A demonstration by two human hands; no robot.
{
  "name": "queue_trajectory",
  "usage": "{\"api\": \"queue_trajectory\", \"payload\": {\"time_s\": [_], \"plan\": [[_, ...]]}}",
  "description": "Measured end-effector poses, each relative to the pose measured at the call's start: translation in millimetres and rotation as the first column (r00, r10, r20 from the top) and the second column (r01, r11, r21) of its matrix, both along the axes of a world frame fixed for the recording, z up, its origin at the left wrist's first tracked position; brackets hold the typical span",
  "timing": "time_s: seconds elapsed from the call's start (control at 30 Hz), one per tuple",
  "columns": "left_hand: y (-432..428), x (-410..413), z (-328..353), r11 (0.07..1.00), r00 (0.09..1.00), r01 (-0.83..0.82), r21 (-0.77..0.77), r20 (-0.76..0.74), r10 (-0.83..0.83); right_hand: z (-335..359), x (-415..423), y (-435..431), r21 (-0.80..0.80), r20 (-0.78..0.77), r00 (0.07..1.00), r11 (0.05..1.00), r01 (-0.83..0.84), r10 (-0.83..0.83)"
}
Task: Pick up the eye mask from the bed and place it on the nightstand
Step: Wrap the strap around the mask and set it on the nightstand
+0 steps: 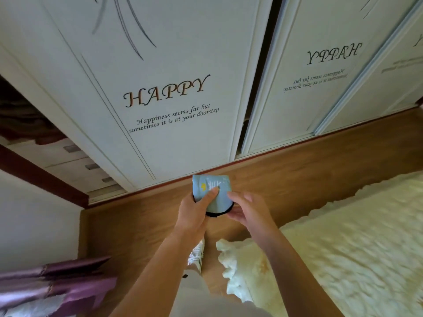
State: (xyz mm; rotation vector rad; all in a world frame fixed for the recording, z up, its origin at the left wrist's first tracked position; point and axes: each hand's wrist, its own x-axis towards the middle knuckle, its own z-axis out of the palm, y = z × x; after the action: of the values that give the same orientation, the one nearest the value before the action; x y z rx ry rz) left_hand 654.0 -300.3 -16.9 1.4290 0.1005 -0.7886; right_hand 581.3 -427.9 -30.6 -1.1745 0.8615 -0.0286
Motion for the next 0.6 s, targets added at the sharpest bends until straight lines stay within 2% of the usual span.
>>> {"api": "queue_trajectory", "payload": {"time_s": [0.13,0.27,0.37,0.6], "plan": [[-25,87,0,0.992,0.992,0.047,0.117,0.109,-0.06,6,70,-22,-0.019,-0.003,0.995,0.995,0.101,-0.102],[-55,149,6,0.977,0.978,0.118,0.178,0.147,-0.145,14,113,-40,-0.134,0.031,0.992,0.983,0.124,-0.121],[-76,174,9,0.965,0.963,0.191,0.181,0.154,-0.22,15,131,-52,-0.201,0.014,0.989,0.968,0.148,-0.148],[-138,195,1,0.93,0.934,0.325,0.169,0.098,-0.344,19,135,-100,-0.226,0.002,0.961,0.936,0.268,-0.275]]}}
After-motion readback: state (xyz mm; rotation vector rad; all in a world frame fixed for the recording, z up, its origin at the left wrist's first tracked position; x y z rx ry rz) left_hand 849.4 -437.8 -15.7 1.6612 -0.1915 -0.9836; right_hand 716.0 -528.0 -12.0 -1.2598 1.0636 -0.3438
